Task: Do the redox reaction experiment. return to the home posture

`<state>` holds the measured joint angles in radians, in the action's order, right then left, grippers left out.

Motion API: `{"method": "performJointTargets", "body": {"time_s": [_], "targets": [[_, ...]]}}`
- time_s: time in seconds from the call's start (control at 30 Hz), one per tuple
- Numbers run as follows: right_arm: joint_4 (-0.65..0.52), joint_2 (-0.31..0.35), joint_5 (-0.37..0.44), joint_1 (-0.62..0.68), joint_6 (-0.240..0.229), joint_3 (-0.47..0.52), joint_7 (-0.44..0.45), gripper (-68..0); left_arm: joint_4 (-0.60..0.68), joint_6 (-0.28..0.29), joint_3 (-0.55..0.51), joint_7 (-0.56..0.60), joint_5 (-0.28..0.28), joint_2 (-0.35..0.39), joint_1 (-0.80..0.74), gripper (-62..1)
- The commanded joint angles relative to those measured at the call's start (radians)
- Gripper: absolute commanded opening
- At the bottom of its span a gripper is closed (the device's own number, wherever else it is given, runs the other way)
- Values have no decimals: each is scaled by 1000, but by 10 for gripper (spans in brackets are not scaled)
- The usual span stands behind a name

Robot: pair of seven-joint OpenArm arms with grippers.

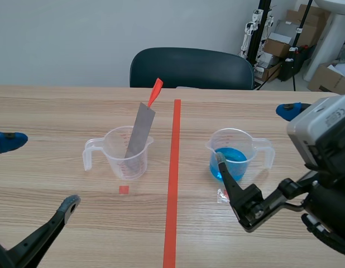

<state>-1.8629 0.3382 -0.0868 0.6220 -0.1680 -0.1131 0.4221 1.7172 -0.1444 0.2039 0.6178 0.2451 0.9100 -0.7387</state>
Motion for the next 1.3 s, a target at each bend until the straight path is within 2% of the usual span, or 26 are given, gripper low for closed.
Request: {"method": "performJointTargets", "body": {"time_s": [0.0,0.17,0.5,0.7,0.87,0.97,1.1,1.17,1.27], "targets": [[-21,2,8,3,5,11,16,4,38,-3,-6,12,5,14,2,14],[-21,-10,56,13,3,79,11,4,53,-3,-6,12,5,42,2,14],[-31,-65,34,12,3,187,13,4,53,-3,-6,8,5,30,2,14],[-82,-78,26,12,-4,188,-38,4,53,-2,-6,-14,4,-15,3,14],[-142,-84,28,15,-50,182,-101,4,53,1,-33,-37,-3,-65,5,14],[-164,-84,38,16,-49,177,-134,4,53,3,-64,-40,-3,-99,5,14],[-167,-77,38,18,-38,183,-137,4,53,27,-106,-45,-5,-156,2,14],[-167,-78,38,19,-38,190,-136,4,54,36,-121,-56,-38,-189,-6,14],[-167,-78,38,21,-38,201,-137,4,64,35,-132,-58,-127,-246,-31,14]]}}
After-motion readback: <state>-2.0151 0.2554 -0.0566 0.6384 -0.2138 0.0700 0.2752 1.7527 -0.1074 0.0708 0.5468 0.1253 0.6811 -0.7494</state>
